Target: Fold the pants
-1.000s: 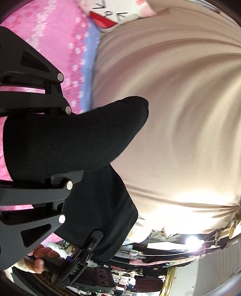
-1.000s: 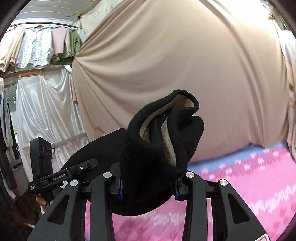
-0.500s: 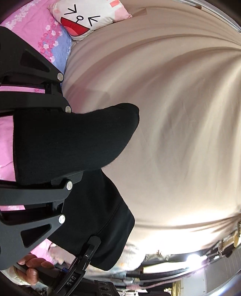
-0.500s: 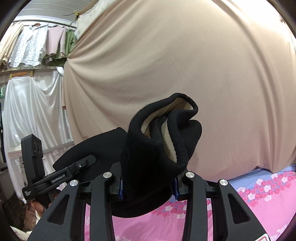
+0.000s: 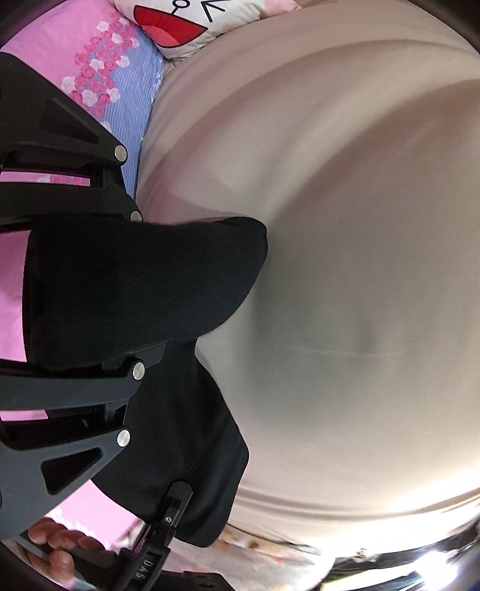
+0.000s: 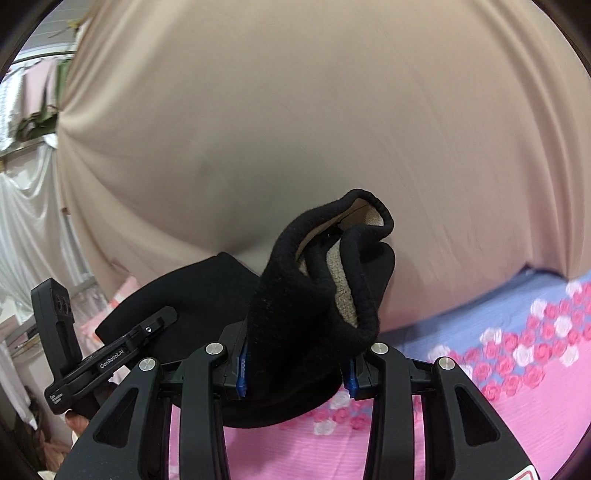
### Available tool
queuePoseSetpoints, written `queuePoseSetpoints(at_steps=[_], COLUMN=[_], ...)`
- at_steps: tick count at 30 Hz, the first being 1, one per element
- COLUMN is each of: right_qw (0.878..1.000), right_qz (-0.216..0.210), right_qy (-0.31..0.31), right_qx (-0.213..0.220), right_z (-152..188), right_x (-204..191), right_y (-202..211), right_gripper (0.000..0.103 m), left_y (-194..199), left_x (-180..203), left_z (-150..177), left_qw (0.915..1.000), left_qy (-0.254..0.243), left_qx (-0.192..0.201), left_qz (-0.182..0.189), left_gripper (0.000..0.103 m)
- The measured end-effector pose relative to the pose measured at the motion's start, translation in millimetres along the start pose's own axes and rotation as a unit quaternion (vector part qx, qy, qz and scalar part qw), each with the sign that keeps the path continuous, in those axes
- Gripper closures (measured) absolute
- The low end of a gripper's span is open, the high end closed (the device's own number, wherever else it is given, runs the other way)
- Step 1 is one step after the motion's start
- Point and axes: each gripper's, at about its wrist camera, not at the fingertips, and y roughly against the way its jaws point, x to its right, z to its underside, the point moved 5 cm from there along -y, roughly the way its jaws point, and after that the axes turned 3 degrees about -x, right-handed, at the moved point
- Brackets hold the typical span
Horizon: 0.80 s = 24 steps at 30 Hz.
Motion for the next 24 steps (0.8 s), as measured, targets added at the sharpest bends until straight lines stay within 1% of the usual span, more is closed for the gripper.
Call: queuePoseSetpoints(at_steps=[2,8,11,14,16,17,18,19,20,21,22,23,24], right_qw=[1.0,0.997,0.994,0.99,0.988,0.986,0.984,0.979,0.975,0.97,0.967,0.966,0.966], right_qz=[0.005,0.026,0.038,0.045,0.051,0.051,0.052,0.053,0.057,0.061,0.061,0.064,0.072], right_qy=[-0.007,-0.032,-0.04,-0.05,-0.048,-0.049,-0.048,-0.049,-0.054,-0.065,-0.075,-0.089,-0.096], right_qx=[-0.011,-0.064,-0.094,-0.12,-0.137,-0.154,-0.166,-0.188,-0.209,-0.227,-0.235,-0.236,-0.229], right_z=[8.0,40.7,63.3,83.8,95.2,103.4,108.1,115.9,122.5,128.9,132.5,133.8,130.8], right_x=[13.8,49.9,64.8,77.8,78.7,81.2,81.5,83.9,87.2,92.0,94.4,100.0,103.3], right_y=[-14.3,-63.4,-82.9,-96.3,-97.3,-98.4,-99.0,-99.3,-98.3,-94.7,-88.3,-75.2,-60.1], right_gripper=[0.067,0.067,0.067,0.067,0.066,0.063,0.057,0.052,0.046,0.041,0.039,0.037,0.037], left_y=[-20.6,-76.6,-95.8,-107.0,-113.1,-120.4,-122.1,-122.6,-124.5,-123.6,-117.8,-112.0,-93.0], left_x=[-3.0,-24.2,-31.3,-35.7,-44.2,-41.5,-47.0,-49.8,-56.8,-64.5,-69.3,-69.2,-79.9], left_z=[13.5,62.9,86.4,106.3,118.9,119.8,128.5,133.5,140.8,150.3,154.7,153.6,147.7], left_qw=[0.9999,0.9967,0.9939,0.992,0.9891,0.9878,0.9849,0.9824,0.9783,0.9719,0.9675,0.9659,0.9676], left_qy=[-0.006,0.012,0.021,0.015,0.029,0.035,0.044,0.049,0.053,0.061,0.069,0.076,0.085], left_qx=[-0.012,-0.08,-0.108,-0.125,-0.144,-0.152,-0.167,-0.18,-0.199,-0.227,-0.243,-0.247,-0.238], left_qz=[-0.007,-0.006,-0.005,-0.015,-0.012,-0.011,-0.011,-0.013,-0.018,-0.016,-0.005,-0.001,-0.011], left_gripper=[0.072,0.072,0.072,0.072,0.07,0.069,0.066,0.059,0.054,0.049,0.047,0.046,0.046])
